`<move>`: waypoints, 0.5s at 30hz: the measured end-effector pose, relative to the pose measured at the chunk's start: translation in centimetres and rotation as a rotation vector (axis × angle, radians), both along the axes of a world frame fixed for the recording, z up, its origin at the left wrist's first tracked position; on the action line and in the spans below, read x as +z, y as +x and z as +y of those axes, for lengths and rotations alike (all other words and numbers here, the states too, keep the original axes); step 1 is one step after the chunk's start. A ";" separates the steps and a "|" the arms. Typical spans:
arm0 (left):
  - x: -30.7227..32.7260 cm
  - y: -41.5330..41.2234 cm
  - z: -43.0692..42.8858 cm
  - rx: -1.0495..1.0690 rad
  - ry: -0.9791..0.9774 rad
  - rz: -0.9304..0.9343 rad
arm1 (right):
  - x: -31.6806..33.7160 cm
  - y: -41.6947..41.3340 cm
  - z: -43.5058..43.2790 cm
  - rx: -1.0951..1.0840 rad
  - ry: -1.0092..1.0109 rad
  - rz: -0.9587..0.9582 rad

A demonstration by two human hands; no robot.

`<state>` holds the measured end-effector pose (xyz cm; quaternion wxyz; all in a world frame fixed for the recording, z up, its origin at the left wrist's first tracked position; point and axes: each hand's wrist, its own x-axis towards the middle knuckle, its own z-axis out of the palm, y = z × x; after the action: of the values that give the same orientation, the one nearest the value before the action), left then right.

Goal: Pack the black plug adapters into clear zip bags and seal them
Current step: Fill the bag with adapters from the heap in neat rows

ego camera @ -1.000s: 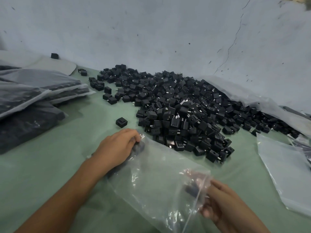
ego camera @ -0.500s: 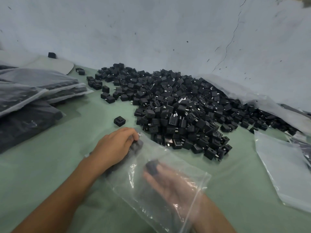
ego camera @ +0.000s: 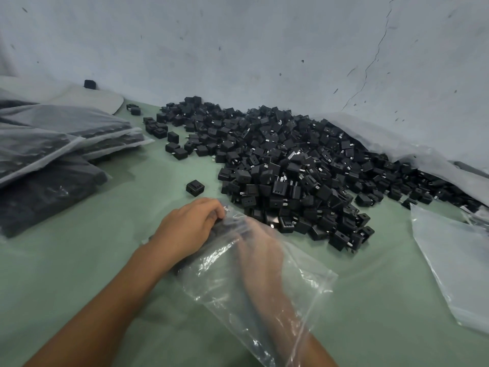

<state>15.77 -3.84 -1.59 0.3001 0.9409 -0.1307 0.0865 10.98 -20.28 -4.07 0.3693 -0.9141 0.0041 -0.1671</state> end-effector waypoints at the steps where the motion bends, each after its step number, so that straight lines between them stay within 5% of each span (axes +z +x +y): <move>1: 0.1 -0.1 0.0 -0.004 -0.005 -0.003 | -0.1 0.1 0.2 -0.041 0.026 -0.002; 15: 0.2 -0.3 0.1 -0.012 0.005 0.002 | 0.9 -0.7 -0.7 0.109 -0.049 0.020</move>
<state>15.51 -3.77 -1.35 0.2982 0.9410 -0.1365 0.0834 10.28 -21.01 -3.20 0.3555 -0.9234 -0.0460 -0.1375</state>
